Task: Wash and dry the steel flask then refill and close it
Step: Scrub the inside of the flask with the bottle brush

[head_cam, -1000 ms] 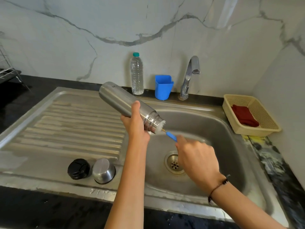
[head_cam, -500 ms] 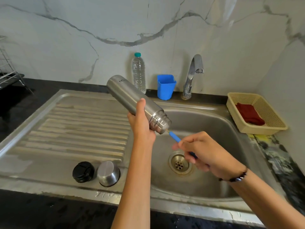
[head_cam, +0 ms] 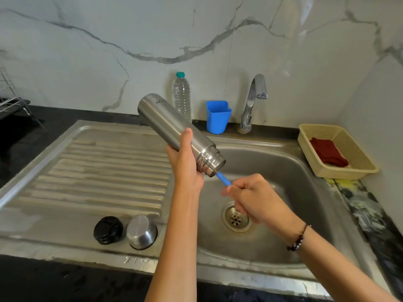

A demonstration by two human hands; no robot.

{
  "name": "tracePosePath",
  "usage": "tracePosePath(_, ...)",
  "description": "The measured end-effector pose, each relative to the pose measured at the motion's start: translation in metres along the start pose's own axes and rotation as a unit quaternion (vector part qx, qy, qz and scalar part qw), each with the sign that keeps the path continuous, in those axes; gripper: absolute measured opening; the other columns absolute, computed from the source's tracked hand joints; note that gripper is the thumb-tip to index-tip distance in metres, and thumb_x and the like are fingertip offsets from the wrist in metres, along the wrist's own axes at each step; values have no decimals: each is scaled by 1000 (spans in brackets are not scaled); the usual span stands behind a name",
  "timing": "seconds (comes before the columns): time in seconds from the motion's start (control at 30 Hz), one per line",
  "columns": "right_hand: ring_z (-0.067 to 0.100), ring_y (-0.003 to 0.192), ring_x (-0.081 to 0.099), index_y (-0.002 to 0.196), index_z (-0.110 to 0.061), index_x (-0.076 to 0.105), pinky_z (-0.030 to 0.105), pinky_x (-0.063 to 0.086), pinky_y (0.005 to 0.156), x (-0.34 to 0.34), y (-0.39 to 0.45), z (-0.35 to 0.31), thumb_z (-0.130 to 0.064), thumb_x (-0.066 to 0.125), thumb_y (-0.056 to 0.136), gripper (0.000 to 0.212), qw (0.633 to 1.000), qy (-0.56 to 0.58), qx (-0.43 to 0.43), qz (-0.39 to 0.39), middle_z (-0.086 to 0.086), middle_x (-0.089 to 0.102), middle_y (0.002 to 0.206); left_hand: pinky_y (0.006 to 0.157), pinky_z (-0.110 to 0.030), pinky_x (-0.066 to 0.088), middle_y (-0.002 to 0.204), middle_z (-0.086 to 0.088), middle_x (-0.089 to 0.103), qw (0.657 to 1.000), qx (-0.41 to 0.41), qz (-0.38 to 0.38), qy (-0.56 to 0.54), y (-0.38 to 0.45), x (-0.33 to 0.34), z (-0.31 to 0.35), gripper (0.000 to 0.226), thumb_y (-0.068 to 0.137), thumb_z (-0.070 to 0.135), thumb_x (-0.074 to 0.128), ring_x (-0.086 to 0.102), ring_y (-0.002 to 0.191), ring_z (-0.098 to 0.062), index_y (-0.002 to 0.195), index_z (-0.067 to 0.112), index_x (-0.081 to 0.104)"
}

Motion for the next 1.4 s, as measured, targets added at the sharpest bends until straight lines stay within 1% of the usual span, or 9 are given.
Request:
tracePosePath(0.1,8,27,27,86,4,68,15,21,32,-3,2,0,-11,51,91,23,1000,22,-20,9,2,40,40,71,-35,57,106,-5,65,999,-9,-21,36,-2,9,3,39,94,33,56,67,88,-18,129,18,47)
tracePosePath(0.27,7,32,15,95,2,67,13,10,36,3,-1,16,-10,42,93,27,947,277,68,-147,0,30,43,103,-44,44,123,-11,62,997,-26,-67,-38,9,9,3,43,96,37,49,60,113,-24,131,14,52)
tracePosePath(0.4,4,30,15,90,1,69,10,9,34,23,-17,22,-15,47,83,28,902,358,107,-219,-2,28,42,87,-42,53,95,-11,68,986,-66,-127,-83,-8,19,-11,55,80,53,57,68,87,-25,112,8,62)
tracePosePath(0.57,11,33,27,78,1,67,18,24,36,-4,-7,21,-12,51,92,25,999,20,-23,-10,5,37,43,70,-38,55,99,-16,66,988,-81,-109,-76,-7,12,-22,91,61,56,74,66,87,-28,134,7,50)
tracePosePath(0.7,26,58,38,56,-12,44,36,36,58,-14,-3,2,-22,54,89,36,957,-216,-135,137,-3,34,48,81,-43,53,123,-26,57,994,-61,-72,-51,-3,12,-25,100,54,55,82,60,104,-35,137,11,47)
tracePosePath(0.83,40,60,49,62,-20,35,33,30,50,-10,-19,7,-38,38,86,31,913,-315,-186,178,5,50,54,81,-44,54,111,-16,61,994,-42,-53,-87,11,-1,-16,90,60,52,77,63,99,-32,135,12,49)
tracePosePath(0.93,34,40,43,68,-16,53,25,17,37,-11,-18,-8,-24,67,78,19,853,-433,-196,217,6,52,48,76,-40,55,115,-14,65,996,-48,-27,-76,7,-4,-22,81,66,51,74,67,98,-29,133,14,51)
tracePosePath(1.17,29,21,28,58,-12,53,13,-2,47,-15,-34,-11,-7,85,47,34,814,-485,-189,256,1,40,34,70,-38,56,118,-16,65,994,-39,8,-104,10,-13,-14,55,85,43,65,68,95,-29,129,13,53)
tracePosePath(1.4,26,24,33,65,-13,57,20,18,32,-10,-26,-8,-4,81,56,27,821,-444,-244,262,-3,37,37,71,-39,57,102,-11,66,997,-23,14,-77,0,-4,-9,48,89,36,63,68,84,-24,128,11,51)
Point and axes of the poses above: each hand's wrist, its own y-axis towards the middle knuckle, its own x-axis out of the palm, z = x × y, the point moved 8 cm from there along y, towards the middle knuckle
